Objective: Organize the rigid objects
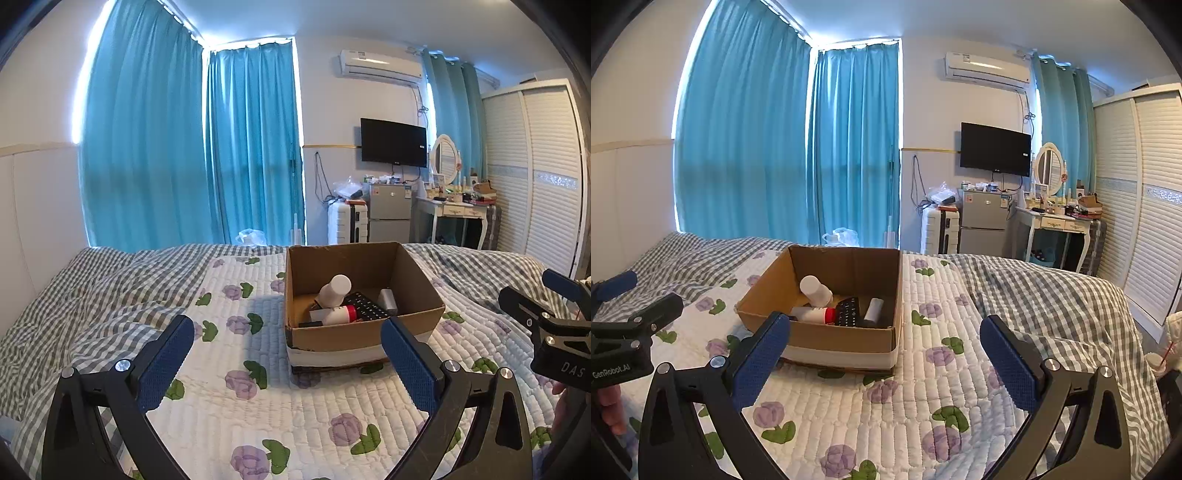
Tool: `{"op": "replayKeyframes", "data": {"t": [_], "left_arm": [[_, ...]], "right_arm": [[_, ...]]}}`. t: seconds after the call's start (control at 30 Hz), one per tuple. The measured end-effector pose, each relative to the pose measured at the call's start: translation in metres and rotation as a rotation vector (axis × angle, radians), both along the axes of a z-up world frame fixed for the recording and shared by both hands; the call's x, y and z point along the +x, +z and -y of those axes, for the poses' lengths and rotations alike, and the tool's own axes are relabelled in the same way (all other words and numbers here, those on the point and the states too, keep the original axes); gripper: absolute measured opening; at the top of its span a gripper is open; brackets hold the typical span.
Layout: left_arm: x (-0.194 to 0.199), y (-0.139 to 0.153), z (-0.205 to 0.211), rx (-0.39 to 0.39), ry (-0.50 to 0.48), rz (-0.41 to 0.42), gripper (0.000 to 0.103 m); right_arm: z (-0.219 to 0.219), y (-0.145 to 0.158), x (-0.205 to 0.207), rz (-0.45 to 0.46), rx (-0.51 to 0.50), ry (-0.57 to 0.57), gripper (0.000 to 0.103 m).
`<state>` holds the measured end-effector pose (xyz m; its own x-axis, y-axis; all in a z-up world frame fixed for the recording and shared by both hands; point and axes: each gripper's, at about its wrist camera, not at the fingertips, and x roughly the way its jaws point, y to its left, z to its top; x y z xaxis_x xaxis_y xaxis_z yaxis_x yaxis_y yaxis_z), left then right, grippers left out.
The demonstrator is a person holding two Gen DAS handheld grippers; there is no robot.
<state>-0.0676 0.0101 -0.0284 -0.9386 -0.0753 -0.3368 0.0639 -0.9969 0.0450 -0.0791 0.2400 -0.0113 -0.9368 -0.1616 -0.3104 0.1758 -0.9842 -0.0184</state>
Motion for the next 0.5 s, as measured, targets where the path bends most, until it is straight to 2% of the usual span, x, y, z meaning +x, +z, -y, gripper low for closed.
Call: {"op": "replayKeyframes", "data": {"t": [0.5], "left_arm": [[-0.0008,-0.0041,-0.0012,-0.013,-0.007,0.026,0.103]], "right_arm": [[-0.0016,-0.0047,-0.0039,0.021,0.002,-0.007,0.103]]}}
